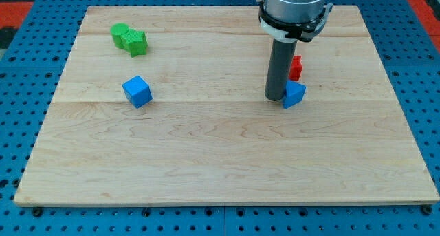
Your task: Slide the blue cuberight a bit
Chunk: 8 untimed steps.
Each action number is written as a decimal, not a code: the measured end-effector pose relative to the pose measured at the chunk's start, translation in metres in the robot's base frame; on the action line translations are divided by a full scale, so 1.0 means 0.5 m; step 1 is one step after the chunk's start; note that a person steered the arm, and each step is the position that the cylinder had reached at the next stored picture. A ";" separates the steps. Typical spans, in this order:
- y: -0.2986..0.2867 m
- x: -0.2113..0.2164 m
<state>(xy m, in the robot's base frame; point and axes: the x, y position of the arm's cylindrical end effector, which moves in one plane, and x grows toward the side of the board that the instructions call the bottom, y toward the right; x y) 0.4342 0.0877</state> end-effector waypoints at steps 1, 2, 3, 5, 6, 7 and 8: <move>0.001 0.000; -0.043 0.089; -0.238 0.145; -0.644 0.072; -0.580 -0.029; -0.439 -0.001; -0.363 0.128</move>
<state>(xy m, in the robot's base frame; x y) 0.4984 -0.0937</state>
